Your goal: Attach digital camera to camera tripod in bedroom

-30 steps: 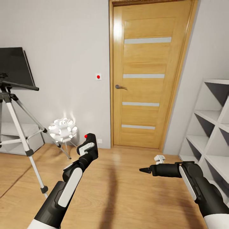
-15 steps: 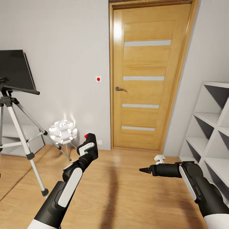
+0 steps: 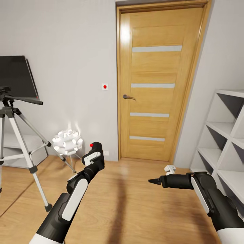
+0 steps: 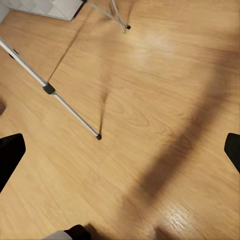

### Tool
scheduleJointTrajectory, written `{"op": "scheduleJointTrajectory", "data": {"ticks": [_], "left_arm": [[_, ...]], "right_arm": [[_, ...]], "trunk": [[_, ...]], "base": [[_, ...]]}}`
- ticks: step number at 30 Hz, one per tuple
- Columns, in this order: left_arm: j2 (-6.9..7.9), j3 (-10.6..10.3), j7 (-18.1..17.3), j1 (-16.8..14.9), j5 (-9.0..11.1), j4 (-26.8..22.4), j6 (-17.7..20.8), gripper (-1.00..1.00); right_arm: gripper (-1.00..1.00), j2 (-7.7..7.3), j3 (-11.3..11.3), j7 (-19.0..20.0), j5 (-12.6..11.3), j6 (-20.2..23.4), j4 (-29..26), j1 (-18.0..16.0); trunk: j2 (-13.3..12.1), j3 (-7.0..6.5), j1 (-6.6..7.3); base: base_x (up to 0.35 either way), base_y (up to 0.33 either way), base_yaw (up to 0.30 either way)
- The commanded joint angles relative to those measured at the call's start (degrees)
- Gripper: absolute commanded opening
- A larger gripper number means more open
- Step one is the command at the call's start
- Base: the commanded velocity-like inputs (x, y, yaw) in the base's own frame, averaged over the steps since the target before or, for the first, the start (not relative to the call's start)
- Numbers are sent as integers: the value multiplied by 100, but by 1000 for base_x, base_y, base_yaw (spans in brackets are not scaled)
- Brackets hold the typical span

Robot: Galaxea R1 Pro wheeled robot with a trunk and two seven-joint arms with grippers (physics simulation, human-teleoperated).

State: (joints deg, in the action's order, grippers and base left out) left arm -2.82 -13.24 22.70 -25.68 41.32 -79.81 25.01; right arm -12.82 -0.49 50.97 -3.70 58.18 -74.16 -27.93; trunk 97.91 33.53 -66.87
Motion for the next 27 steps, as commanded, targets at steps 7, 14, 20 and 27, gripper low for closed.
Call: {"op": "scheduleJointTrajectory", "data": {"ticks": [7, 14, 20, 27], "left_arm": [[-2, -6, 42, -4, 51, -9, 13, -100], [0, -4, 42, -1, 51, -9, 13, -100], [0, -5, 42, -3, 52, -4, 13, -100], [0, -4, 42, -6, 60, 2, 13, -100]], "right_arm": [[100, -1, -2, -8, -35, 44, -2, -4], [100, -1, 0, -8, -35, 44, -2, -2], [100, -1, -3, -8, -37, 44, -2, -2], [100, -1, -3, -8, -38, 44, -2, -2]], "trunk": [[-279, -120, 155], [-560, -246, 309], [-800, -353, 440], [-1081, -479, 594]], "base": [[0, 0, 0], [0, 0, 0], [0, 0, 0], [0, 0, 0]]}}
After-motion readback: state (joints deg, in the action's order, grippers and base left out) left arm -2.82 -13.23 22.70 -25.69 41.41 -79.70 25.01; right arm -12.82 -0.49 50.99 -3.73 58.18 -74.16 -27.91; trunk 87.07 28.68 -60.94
